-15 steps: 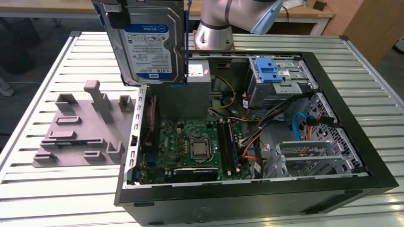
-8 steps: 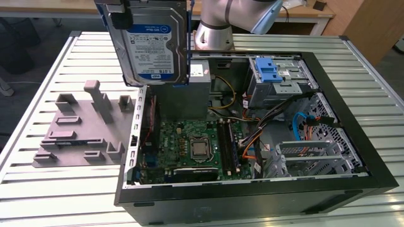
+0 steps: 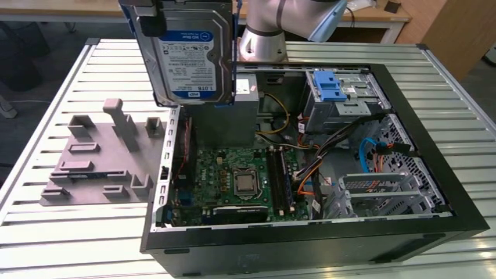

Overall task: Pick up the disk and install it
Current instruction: 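Pick up the disk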

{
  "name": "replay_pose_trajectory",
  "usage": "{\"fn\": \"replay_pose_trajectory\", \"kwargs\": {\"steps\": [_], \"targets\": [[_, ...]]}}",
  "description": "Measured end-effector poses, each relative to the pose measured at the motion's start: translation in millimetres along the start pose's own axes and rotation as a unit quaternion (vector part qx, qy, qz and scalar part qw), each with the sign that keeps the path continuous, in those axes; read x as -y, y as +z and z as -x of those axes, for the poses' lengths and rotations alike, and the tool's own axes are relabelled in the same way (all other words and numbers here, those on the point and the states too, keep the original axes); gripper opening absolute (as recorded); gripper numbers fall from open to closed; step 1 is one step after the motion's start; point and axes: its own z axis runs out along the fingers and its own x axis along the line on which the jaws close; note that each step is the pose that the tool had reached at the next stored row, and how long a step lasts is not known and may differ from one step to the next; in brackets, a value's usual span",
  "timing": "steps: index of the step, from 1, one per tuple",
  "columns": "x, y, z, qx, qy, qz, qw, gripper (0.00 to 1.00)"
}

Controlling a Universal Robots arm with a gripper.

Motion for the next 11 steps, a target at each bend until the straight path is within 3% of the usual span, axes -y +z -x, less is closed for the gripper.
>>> {"fn": "replay_pose_trajectory", "kwargs": {"steps": [11], "targets": [[4.9, 0.0, -1.7, 0.0, 0.0, 0.0, 1.0, 0.36]]}}
